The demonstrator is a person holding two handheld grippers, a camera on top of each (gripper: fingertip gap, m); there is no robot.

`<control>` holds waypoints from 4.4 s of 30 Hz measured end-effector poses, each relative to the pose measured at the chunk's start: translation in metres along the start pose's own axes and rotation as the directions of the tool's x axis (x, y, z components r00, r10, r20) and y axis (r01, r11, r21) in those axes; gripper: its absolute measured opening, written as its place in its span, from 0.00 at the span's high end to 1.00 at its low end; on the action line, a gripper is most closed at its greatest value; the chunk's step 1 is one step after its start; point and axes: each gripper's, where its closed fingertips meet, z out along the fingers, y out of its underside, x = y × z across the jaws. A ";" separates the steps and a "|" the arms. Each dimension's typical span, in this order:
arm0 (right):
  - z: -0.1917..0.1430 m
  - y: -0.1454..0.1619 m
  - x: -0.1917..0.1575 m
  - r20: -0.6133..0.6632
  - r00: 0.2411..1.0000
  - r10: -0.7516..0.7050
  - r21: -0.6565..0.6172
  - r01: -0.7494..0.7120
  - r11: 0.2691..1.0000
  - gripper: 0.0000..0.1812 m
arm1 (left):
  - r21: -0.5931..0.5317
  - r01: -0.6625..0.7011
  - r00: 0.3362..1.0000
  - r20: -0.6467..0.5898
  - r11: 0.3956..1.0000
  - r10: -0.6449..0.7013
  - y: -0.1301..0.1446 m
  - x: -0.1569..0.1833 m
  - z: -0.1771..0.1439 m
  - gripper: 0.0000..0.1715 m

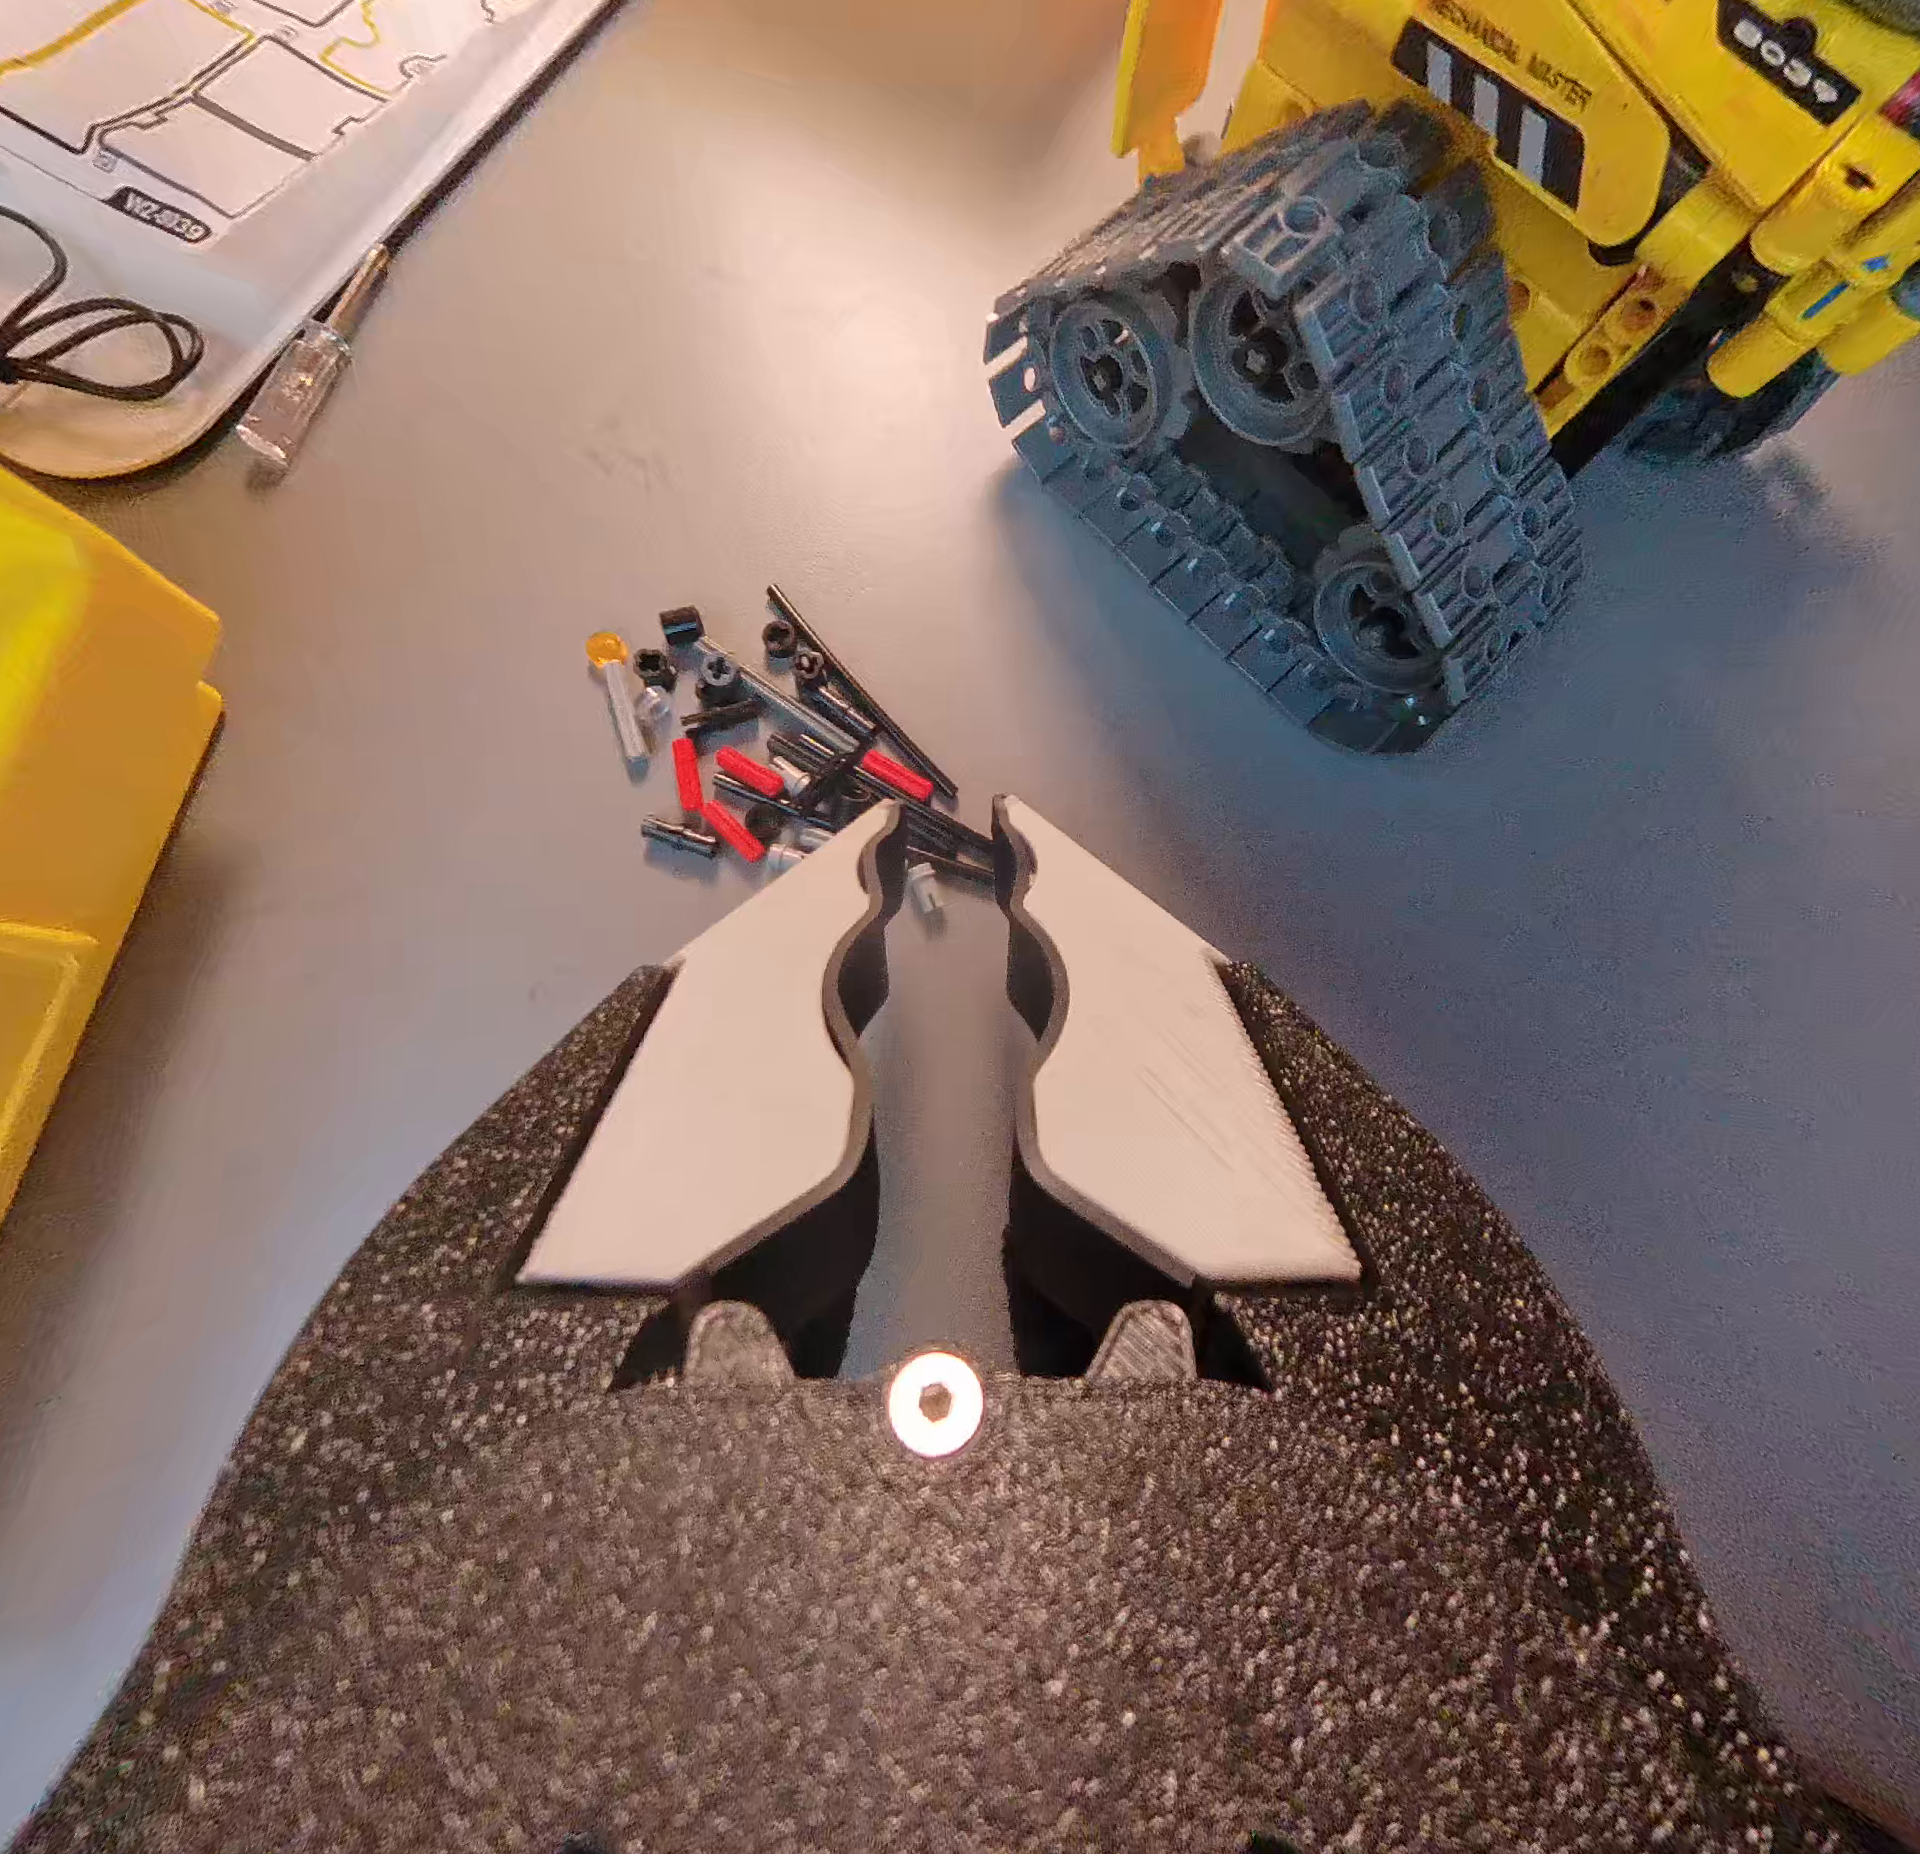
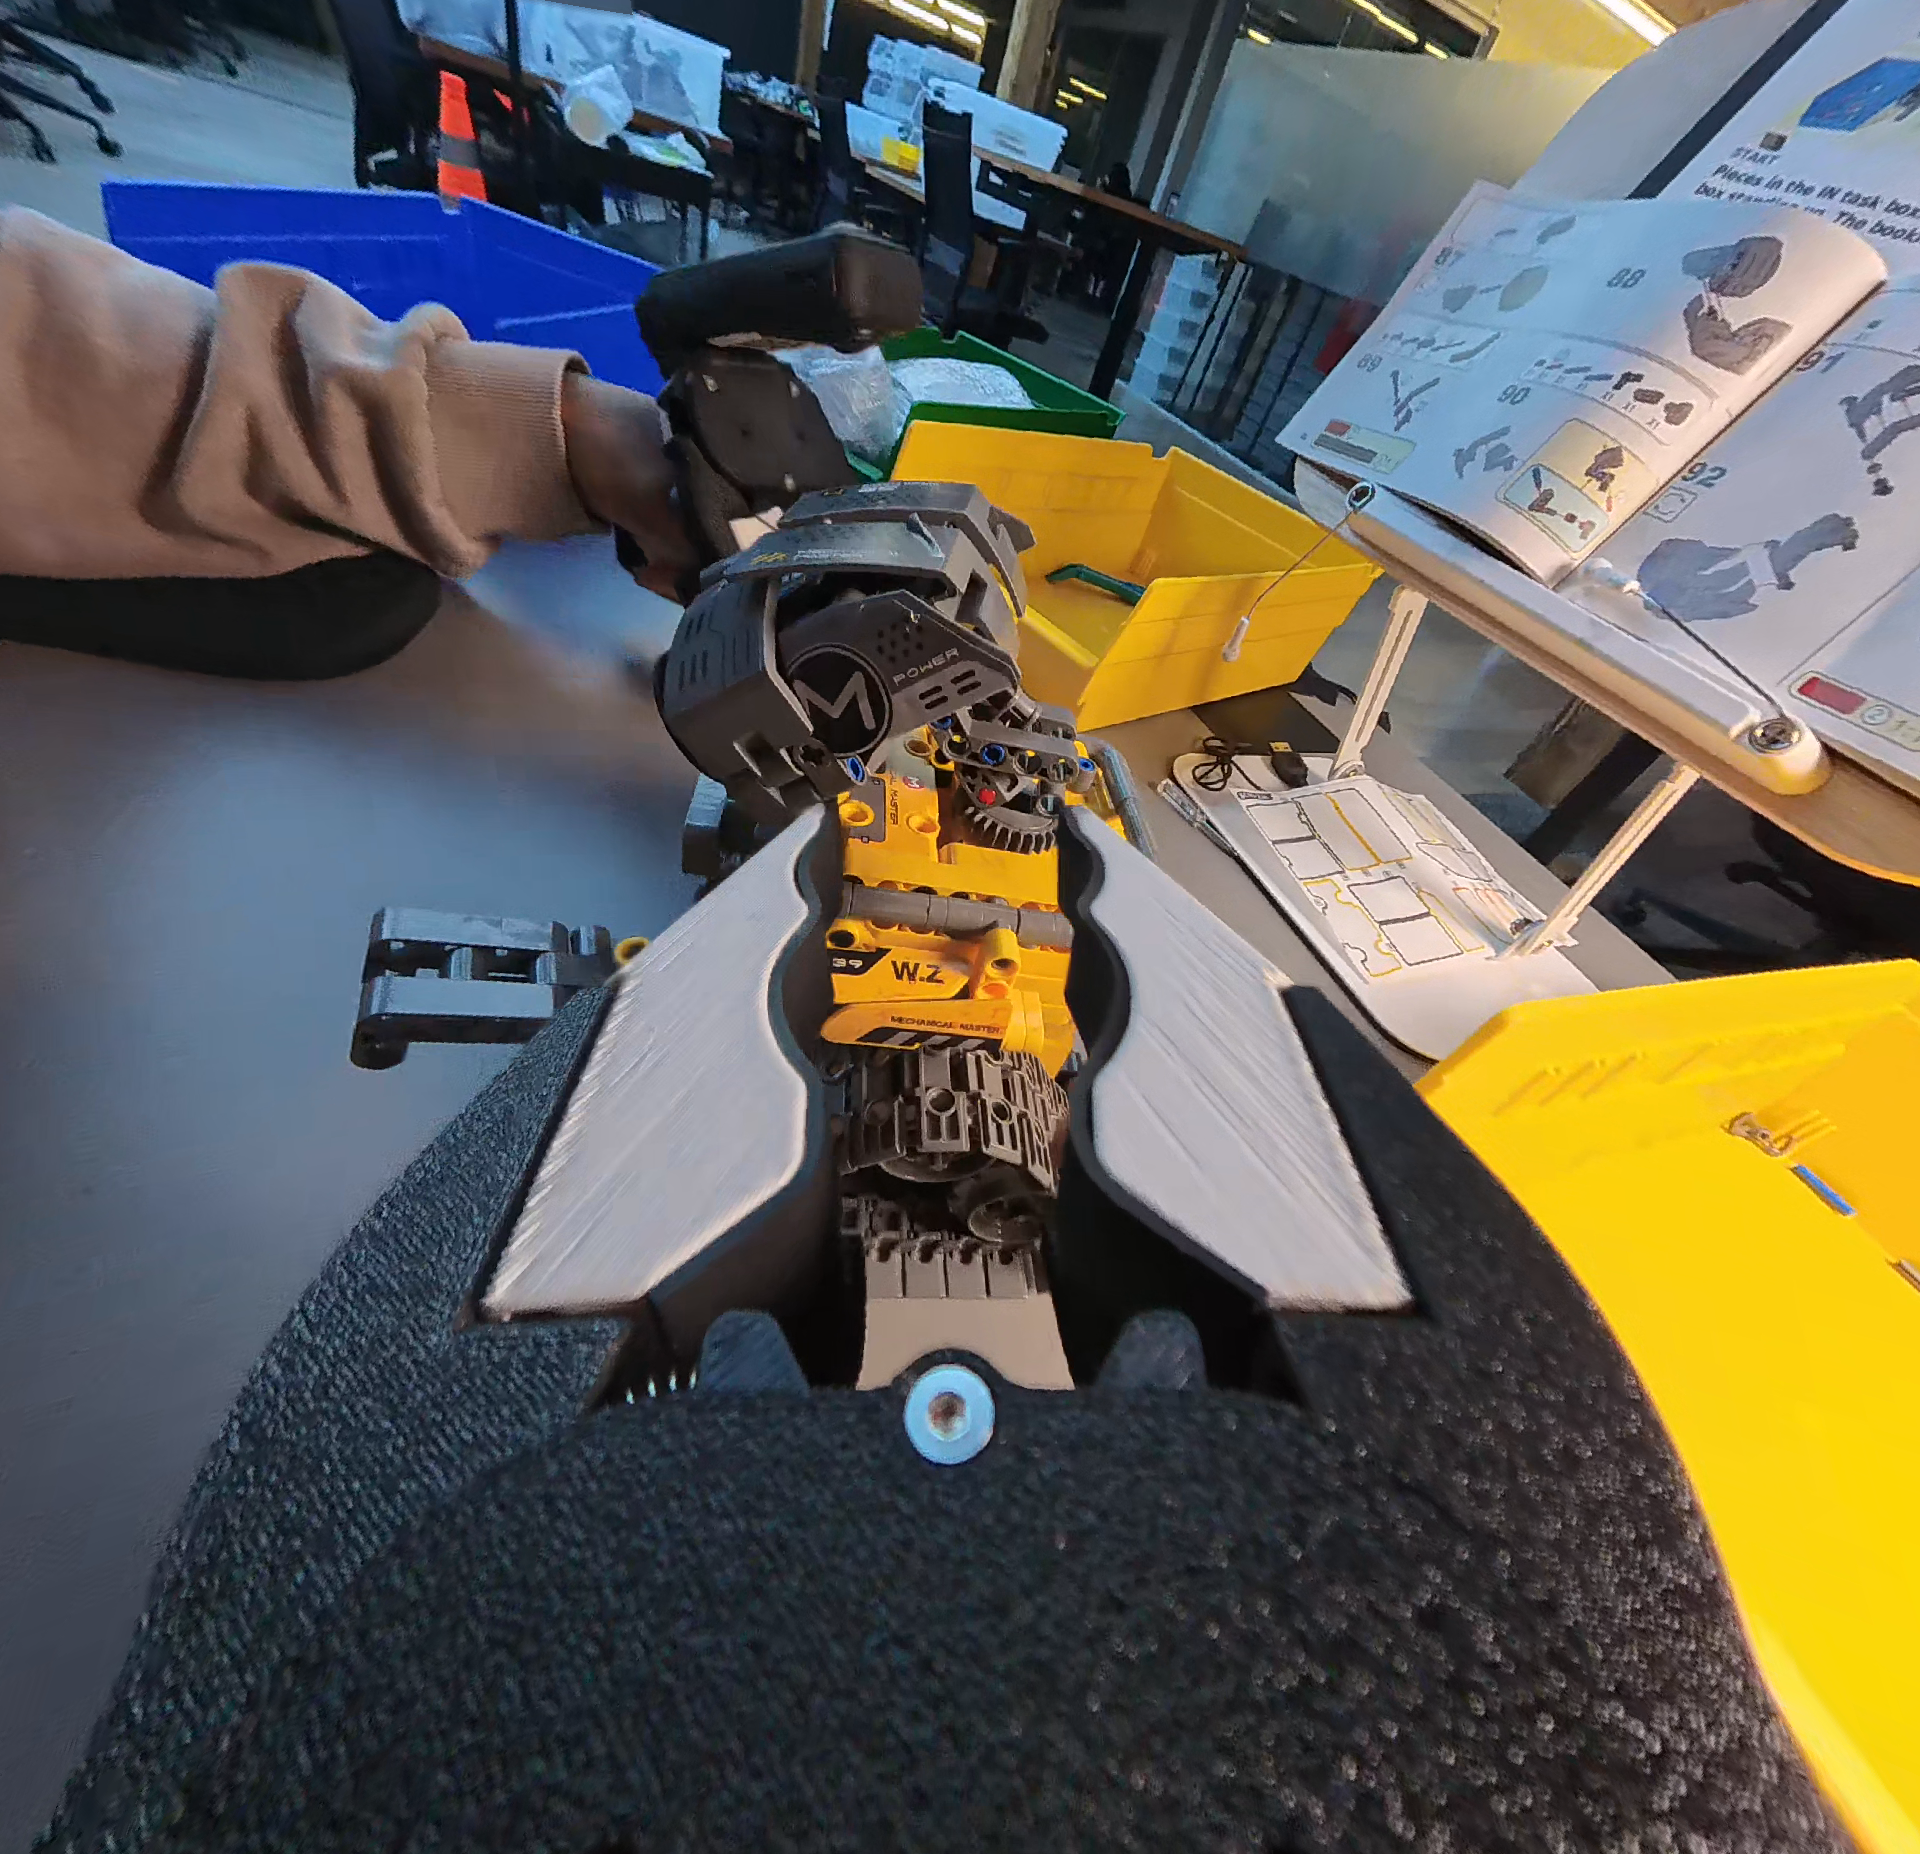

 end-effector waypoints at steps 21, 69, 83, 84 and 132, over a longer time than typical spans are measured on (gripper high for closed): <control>0.000 0.017 0.009 -0.027 0.999 0.017 -0.051 -0.019 0.999 0.78 | -0.109 0.013 0.992 0.123 0.994 0.001 0.008 -0.003 0.007 0.94; -0.008 -0.054 -0.054 0.223 0.973 -0.049 0.088 0.030 0.996 0.81 | 0.460 -0.258 0.876 -0.259 0.850 0.406 -0.096 0.127 -0.093 0.99; 0.013 -0.056 -0.118 0.278 0.898 -0.341 0.052 0.340 0.939 0.97 | 0.390 -0.374 0.756 -0.396 0.841 0.520 -0.083 0.195 -0.076 0.99; 0.014 -0.056 -0.119 0.281 0.896 -0.344 0.048 0.345 0.937 0.97 | 0.392 -0.370 0.754 -0.404 0.842 0.519 -0.083 0.195 -0.077 0.99; 0.009 -0.077 -0.104 0.278 0.951 -0.134 0.222 0.073 0.972 0.98 | 0.604 -0.331 0.794 -0.237 0.725 0.560 -0.117 0.199 -0.092 0.98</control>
